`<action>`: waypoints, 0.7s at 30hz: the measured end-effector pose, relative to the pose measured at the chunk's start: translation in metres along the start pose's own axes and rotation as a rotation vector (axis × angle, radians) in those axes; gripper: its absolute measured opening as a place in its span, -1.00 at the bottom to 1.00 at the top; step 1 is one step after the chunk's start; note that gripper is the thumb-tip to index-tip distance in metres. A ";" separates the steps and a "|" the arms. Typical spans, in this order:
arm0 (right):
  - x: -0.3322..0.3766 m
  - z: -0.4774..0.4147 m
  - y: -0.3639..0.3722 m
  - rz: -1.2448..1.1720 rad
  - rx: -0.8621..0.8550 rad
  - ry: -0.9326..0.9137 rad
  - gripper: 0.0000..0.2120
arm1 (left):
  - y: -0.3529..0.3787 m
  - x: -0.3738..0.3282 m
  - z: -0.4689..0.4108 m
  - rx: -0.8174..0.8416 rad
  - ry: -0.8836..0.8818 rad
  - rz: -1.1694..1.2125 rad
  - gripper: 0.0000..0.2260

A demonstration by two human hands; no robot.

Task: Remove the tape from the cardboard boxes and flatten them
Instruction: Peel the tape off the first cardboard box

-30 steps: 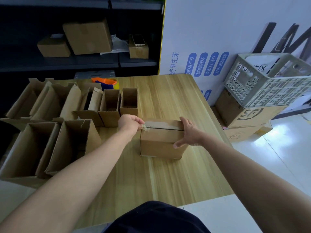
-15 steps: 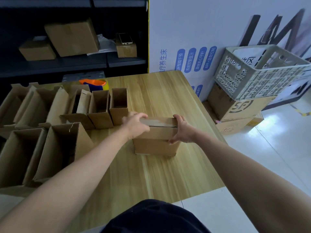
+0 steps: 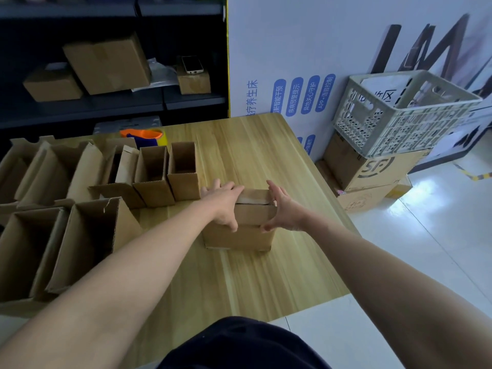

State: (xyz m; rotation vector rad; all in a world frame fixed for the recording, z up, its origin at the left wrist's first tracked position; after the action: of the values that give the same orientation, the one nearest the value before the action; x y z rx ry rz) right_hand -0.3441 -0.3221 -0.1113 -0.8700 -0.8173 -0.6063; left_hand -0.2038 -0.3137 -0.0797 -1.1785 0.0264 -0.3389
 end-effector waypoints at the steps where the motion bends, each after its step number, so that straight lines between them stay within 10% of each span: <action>1: -0.002 0.001 -0.001 -0.036 -0.003 0.012 0.29 | 0.000 0.003 0.000 -0.007 -0.003 0.013 0.01; 14: 0.047 -0.010 -0.004 0.479 0.076 -0.067 0.13 | 0.031 0.033 0.026 0.196 0.008 0.785 -0.20; 21: 0.058 -0.016 0.031 0.793 0.056 -0.220 0.16 | -0.010 0.079 0.041 -0.394 -0.201 0.798 -0.81</action>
State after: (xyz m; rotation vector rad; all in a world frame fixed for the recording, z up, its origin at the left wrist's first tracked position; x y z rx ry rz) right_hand -0.2827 -0.3272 -0.0824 -1.1250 -0.6077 0.2106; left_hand -0.1236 -0.3020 -0.0426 -1.4811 0.3918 0.5103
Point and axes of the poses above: each hand's wrist, its own z-axis away from the middle knuckle, its own y-axis out of the palm, x = y × z, the point moved 10 cm from there along -z, towards the middle knuckle, and after that the axes turned 15 degrees about -z, right-handed, at the moved point
